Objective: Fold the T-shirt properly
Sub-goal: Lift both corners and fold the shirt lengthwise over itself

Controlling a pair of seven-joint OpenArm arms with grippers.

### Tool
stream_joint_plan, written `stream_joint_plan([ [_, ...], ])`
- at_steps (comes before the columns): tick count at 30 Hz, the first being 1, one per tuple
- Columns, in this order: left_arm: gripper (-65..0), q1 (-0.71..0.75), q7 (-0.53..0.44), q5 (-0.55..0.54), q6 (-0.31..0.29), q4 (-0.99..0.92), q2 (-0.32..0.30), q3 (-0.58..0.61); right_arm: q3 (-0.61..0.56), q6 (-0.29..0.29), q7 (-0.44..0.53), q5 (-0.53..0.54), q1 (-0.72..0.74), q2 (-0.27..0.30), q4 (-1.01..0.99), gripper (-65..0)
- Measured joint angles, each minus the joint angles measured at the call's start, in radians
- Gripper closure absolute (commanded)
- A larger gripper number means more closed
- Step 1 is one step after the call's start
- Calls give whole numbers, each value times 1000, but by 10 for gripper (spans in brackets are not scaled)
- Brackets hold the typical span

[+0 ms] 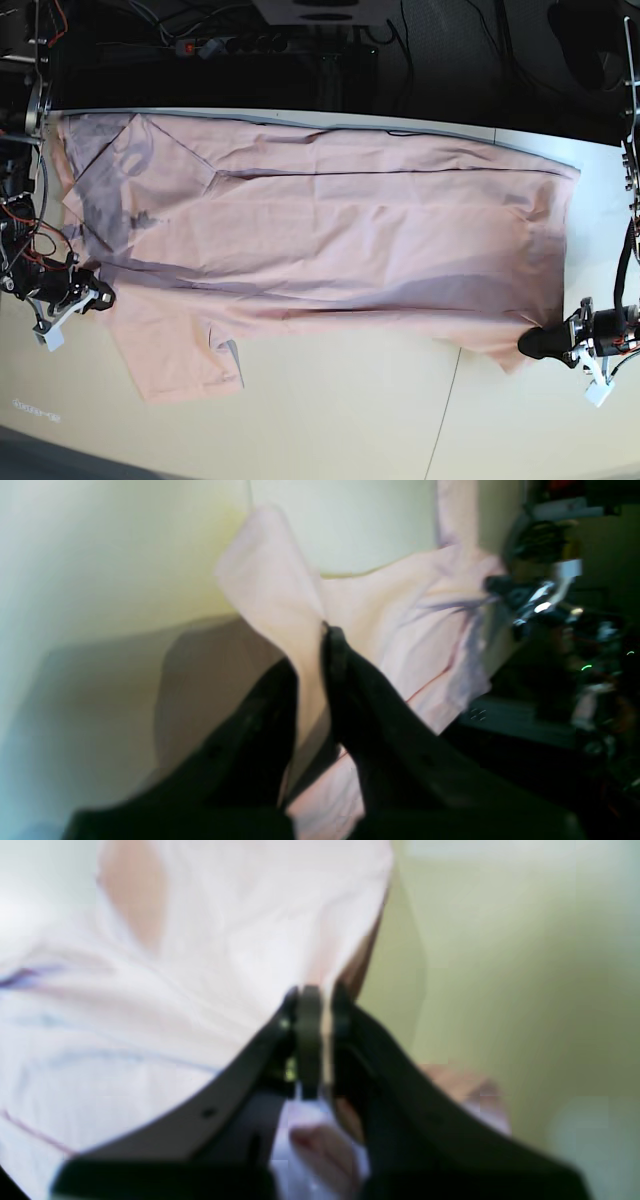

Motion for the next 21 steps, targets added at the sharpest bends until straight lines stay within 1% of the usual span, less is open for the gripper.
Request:
stream_joint_plan([
  [4, 0, 43, -2, -42, -1, 40, -28, 0, 3, 2, 4, 2, -60, 32, 97, 0],
  [14, 0, 148, -3, -51, -1, 96, -48, 0, 5, 3, 3, 8, -163, 79, 210, 0],
  [21, 0, 207, -3, -50, -2, 101, -53, 1, 36, 3, 0, 8, -227, 84, 251, 0],
])
